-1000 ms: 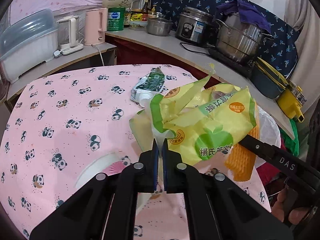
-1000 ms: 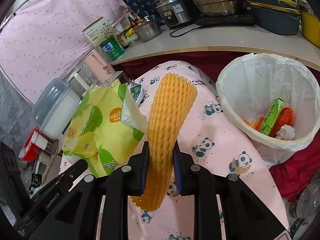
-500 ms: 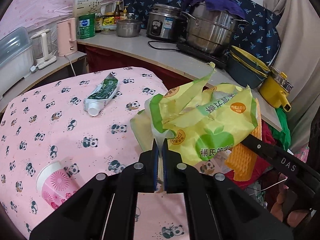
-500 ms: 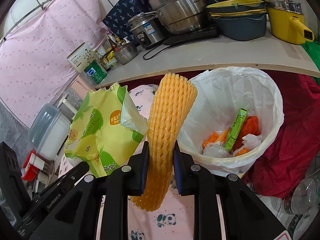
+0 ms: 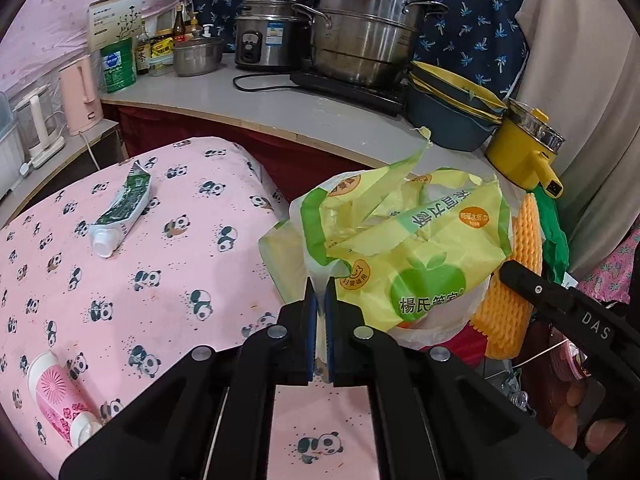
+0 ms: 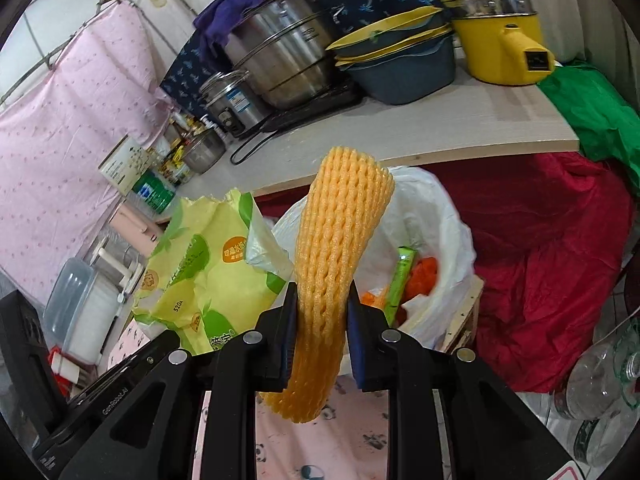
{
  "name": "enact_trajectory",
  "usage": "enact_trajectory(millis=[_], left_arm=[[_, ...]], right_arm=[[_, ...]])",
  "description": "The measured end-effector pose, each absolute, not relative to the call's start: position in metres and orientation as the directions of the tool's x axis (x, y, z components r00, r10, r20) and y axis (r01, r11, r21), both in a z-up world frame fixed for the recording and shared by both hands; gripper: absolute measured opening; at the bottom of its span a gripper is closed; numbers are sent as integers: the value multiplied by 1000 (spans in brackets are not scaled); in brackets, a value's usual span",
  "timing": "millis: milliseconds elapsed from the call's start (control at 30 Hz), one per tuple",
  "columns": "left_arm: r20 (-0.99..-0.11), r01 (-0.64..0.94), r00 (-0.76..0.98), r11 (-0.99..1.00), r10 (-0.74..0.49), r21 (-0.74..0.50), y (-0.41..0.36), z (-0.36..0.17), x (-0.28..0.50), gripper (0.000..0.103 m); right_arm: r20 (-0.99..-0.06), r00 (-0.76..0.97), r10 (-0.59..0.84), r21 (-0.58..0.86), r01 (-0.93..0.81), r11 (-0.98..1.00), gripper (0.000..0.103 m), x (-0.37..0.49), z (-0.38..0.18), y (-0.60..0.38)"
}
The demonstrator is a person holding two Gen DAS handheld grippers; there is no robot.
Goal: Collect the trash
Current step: 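Carry the tissue pack and foam net over the bin and open both tools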
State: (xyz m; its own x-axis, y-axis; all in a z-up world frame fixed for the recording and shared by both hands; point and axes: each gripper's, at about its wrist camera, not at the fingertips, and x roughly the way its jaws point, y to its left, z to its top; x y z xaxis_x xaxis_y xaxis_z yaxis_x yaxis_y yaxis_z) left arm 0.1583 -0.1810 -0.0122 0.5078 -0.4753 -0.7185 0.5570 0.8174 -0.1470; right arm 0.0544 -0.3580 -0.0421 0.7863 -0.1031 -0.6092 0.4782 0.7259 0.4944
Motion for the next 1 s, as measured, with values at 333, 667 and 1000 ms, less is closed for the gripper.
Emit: enact_trajectory(millis=[333, 667, 1000], left_arm=[[-746, 607, 458, 783, -483, -135, -243, -24, 165, 7], [-745, 574, 483, 809, -460, -127, -254, -35, 175, 38], [-735, 551, 526, 830, -427, -88, -231, -32, 171, 48]], right_arm=[[-603, 777, -178, 505, 545, 669, 21, 27, -43, -400], [-620, 768, -159, 500, 543, 674, 21, 33, -55, -403], [-642, 759, -109, 478, 507, 717, 22, 72, -61, -390]])
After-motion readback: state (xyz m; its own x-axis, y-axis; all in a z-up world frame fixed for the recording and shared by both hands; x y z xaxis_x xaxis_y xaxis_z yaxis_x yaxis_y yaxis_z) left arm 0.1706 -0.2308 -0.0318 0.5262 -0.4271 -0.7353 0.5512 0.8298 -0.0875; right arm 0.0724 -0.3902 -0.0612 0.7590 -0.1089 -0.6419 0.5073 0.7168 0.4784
